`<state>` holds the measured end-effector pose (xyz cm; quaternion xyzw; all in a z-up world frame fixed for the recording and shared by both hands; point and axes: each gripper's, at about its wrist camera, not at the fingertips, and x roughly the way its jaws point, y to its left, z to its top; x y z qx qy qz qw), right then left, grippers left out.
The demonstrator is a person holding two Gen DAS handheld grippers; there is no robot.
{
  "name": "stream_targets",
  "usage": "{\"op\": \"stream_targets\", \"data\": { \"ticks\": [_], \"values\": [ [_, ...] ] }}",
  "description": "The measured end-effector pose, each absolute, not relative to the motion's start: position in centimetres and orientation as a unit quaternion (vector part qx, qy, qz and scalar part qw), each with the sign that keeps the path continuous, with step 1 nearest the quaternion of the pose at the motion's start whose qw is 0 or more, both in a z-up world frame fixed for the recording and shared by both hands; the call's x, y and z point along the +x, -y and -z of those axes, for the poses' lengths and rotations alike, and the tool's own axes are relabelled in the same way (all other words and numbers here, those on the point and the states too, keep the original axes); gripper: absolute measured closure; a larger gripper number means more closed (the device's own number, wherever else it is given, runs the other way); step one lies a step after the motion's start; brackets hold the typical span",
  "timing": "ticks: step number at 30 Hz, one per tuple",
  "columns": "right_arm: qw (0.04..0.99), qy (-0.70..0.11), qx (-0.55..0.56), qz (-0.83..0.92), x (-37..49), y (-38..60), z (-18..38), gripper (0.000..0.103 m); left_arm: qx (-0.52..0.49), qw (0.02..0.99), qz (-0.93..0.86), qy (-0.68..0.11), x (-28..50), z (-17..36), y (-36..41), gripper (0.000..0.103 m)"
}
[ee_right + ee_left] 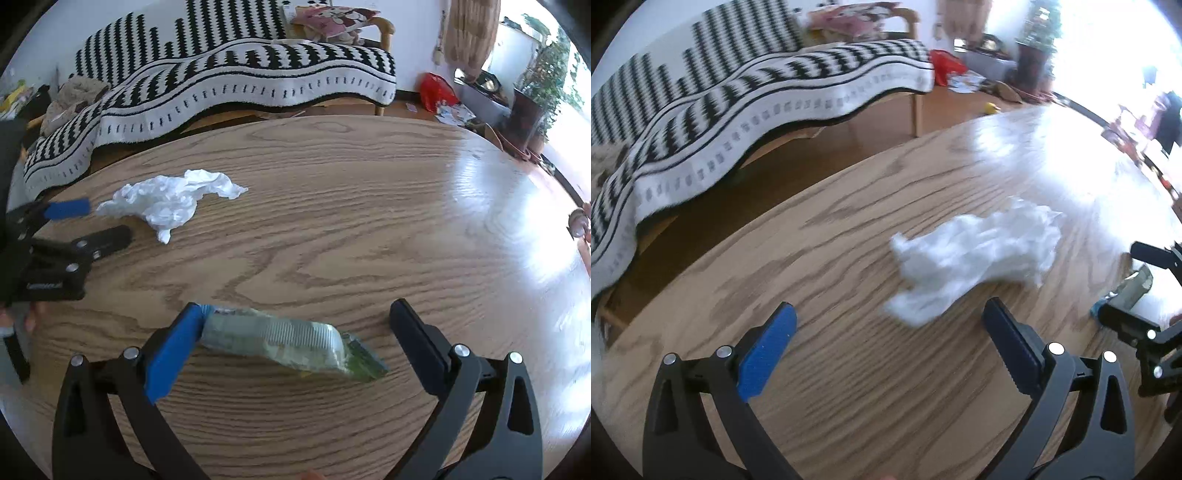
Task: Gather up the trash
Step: 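Grasp the white tissue with the left gripper while the right grasps the green snack wrapper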
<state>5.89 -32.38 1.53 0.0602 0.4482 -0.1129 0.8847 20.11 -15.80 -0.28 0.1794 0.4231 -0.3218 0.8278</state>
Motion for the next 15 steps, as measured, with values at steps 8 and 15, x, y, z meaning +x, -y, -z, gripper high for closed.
{"op": "stream_targets", "data": {
  "ticks": [8,15],
  "values": [
    [0.890,-0.446,0.083,0.049,4.0,33.8,-2.1,0.006,0.252,0.803,0.364,-0.398,19.4,-0.3,18.7,0.005],
    [0.887,-0.427,0.143,0.100,1.8,34.0,-2.4,0.006,0.312,0.786,0.395,-0.359,18.6,-0.7,20.9,0.005]
  ]
}}
